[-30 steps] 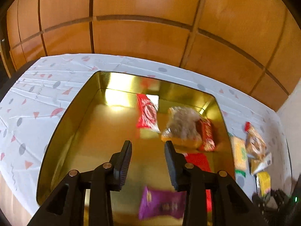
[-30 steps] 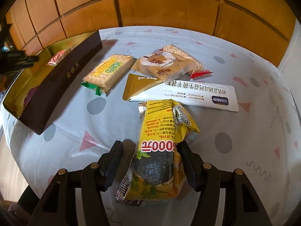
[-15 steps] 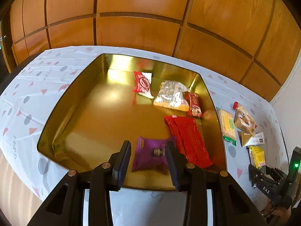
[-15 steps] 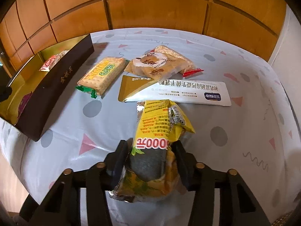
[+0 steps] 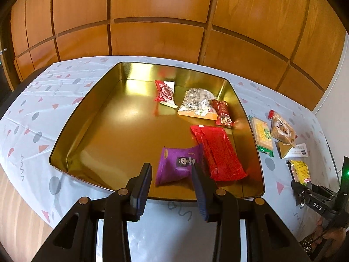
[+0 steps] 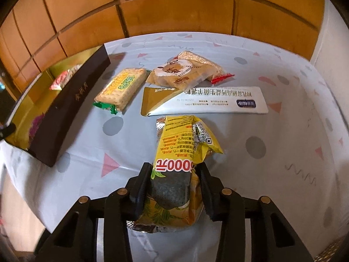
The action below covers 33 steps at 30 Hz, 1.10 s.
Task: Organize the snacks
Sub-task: 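Carry the yellow snack bag over the gold tin and release it with the right tool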
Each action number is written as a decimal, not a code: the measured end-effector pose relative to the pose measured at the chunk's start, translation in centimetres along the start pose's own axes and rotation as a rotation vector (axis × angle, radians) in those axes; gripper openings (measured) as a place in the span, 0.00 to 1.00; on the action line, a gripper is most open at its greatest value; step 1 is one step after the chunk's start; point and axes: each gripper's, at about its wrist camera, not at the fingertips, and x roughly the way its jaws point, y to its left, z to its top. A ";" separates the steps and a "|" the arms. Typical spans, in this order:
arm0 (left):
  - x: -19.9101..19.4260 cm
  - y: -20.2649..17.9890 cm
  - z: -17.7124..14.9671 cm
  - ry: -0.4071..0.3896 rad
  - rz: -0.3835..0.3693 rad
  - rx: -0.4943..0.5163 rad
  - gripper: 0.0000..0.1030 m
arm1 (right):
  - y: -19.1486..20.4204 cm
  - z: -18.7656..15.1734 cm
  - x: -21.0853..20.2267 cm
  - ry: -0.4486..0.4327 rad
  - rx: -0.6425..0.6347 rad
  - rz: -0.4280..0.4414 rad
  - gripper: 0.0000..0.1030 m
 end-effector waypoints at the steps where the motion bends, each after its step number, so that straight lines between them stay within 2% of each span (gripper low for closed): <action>1: -0.1 -0.1 -0.1 -0.001 -0.002 0.002 0.37 | -0.1 0.0 0.0 0.000 0.005 0.005 0.41; 9: -1.0 -0.2 -0.2 -0.033 0.016 0.031 0.37 | 0.9 -0.2 0.1 -0.002 -0.065 -0.046 0.42; 19: -1.4 0.5 -0.9 -0.037 0.038 0.034 0.37 | 1.0 0.2 0.2 0.012 -0.064 -0.054 0.49; 21: -1.4 0.7 -1.0 -0.037 0.043 0.031 0.37 | 1.1 0.1 0.2 0.010 -0.069 -0.058 0.47; 22: -1.4 0.8 -1.1 -0.036 0.043 0.029 0.37 | 1.2 0.1 0.2 0.010 -0.075 -0.060 0.43; 26: -1.3 1.2 -1.2 -0.030 0.044 0.018 0.37 | 1.5 -0.1 0.0 0.004 -0.087 -0.062 0.36; 29: -1.2 1.4 -1.2 -0.030 0.040 0.017 0.37 | 1.1 -0.1 -0.2 0.020 -0.033 -0.002 0.35; 33: -1.2 1.5 -1.2 -0.030 0.035 0.014 0.37 | 0.0 0.0 -0.4 0.046 0.101 0.148 0.34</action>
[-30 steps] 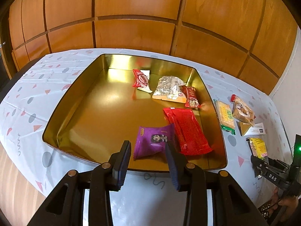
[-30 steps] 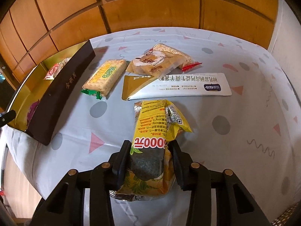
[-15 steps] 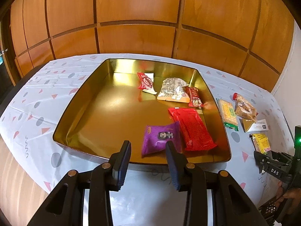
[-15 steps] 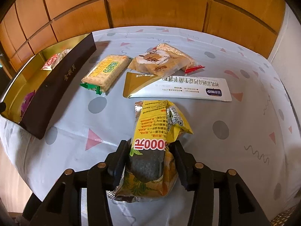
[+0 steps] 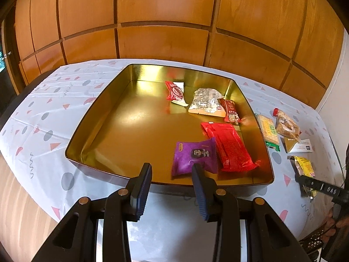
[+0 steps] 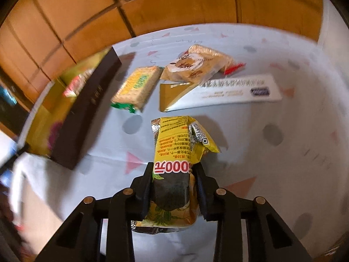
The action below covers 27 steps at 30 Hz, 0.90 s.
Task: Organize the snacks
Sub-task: 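Carry the yellow snack bag over the gold tin and release it with the right tool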
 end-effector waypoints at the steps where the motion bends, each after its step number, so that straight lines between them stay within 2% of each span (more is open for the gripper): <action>1: 0.0 0.0 0.0 0.000 0.001 -0.001 0.37 | -0.5 0.0 0.0 0.004 0.045 0.036 0.34; 3: 0.2 0.1 0.0 0.002 0.000 -0.002 0.37 | -1.2 0.0 0.0 0.010 0.111 0.094 0.33; 6: 0.2 0.0 -0.1 -0.002 0.005 0.007 0.37 | -2.2 -0.1 0.0 0.027 0.224 0.235 0.32; 9: 0.2 0.1 0.0 -0.001 0.000 0.003 0.37 | -2.1 -0.3 0.1 0.034 0.284 0.343 0.32; 10: 0.2 0.1 -0.1 -0.001 -0.001 0.000 0.37 | -1.6 -0.3 -0.1 0.029 0.274 0.356 0.32; 14: 0.1 0.2 0.0 -0.003 0.004 -0.002 0.37 | 0.3 0.4 -0.5 0.024 0.221 0.366 0.32; 27: -0.2 0.9 0.4 -0.024 0.017 -0.021 0.37 | 9.0 4.8 -2.8 -0.035 -0.090 0.284 0.32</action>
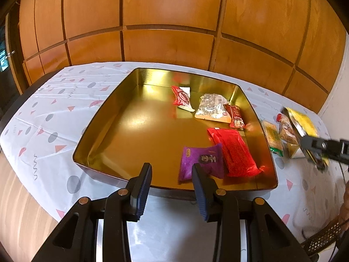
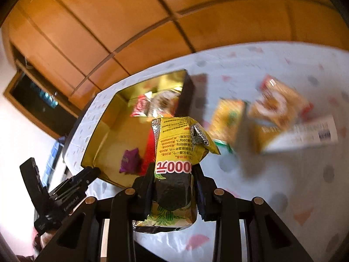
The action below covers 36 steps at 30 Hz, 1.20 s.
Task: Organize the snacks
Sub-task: 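Carry the yellow snack bag over the gold tin and release it with the right tool, then move both tools back toward the cracker and bread packets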
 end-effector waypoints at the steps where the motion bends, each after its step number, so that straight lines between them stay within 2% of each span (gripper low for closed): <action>1: 0.0 0.2 0.0 -0.002 0.002 -0.005 0.37 | 0.7 0.4 0.2 -0.002 -0.027 -0.014 0.32; 11: 0.3 2.6 0.7 -0.012 0.037 -0.070 0.37 | 8.0 4.1 4.9 0.004 -0.218 -0.062 0.33; 15: 0.5 2.9 0.7 -0.007 0.035 -0.075 0.37 | 9.0 4.2 8.9 0.080 -0.262 -0.126 0.37; 17: 0.7 2.9 0.6 -0.005 0.034 -0.075 0.37 | 8.6 3.7 9.9 0.110 -0.249 -0.115 0.38; 21: 0.7 2.8 0.5 0.000 0.032 -0.074 0.37 | 8.1 2.9 9.9 0.116 -0.254 -0.103 0.38; 27: 0.3 2.0 0.5 -0.006 0.025 -0.054 0.37 | 8.2 2.2 8.3 0.078 -0.273 -0.126 0.38; 31: -0.2 1.1 0.3 -0.013 0.012 -0.028 0.37 | 7.6 2.0 6.5 0.028 -0.261 -0.144 0.53; 36: -0.6 0.2 0.3 -0.017 -0.005 -0.008 0.37 | 7.1 2.0 4.2 -0.025 -0.255 -0.167 0.63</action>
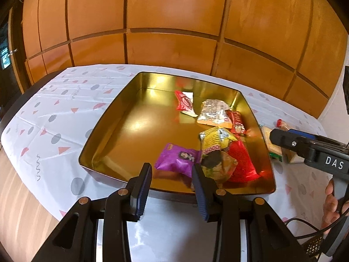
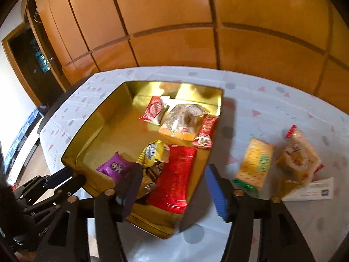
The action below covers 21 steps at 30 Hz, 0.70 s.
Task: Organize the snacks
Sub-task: 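Move both tools back toward the cracker and bread packets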
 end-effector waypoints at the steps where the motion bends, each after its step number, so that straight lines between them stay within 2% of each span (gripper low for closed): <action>1: -0.1 -0.1 0.0 0.000 -0.003 0.004 0.37 | -0.1 -0.1 -0.5 -0.010 -0.005 -0.011 0.64; 9: -0.6 -1.7 0.0 -0.012 -0.023 0.048 0.37 | -2.8 -0.8 -3.0 -0.043 0.009 -0.077 0.69; 21: -0.8 -4.2 -0.3 -0.002 -0.050 0.111 0.37 | -8.5 -1.7 -4.9 -0.043 0.067 -0.198 0.76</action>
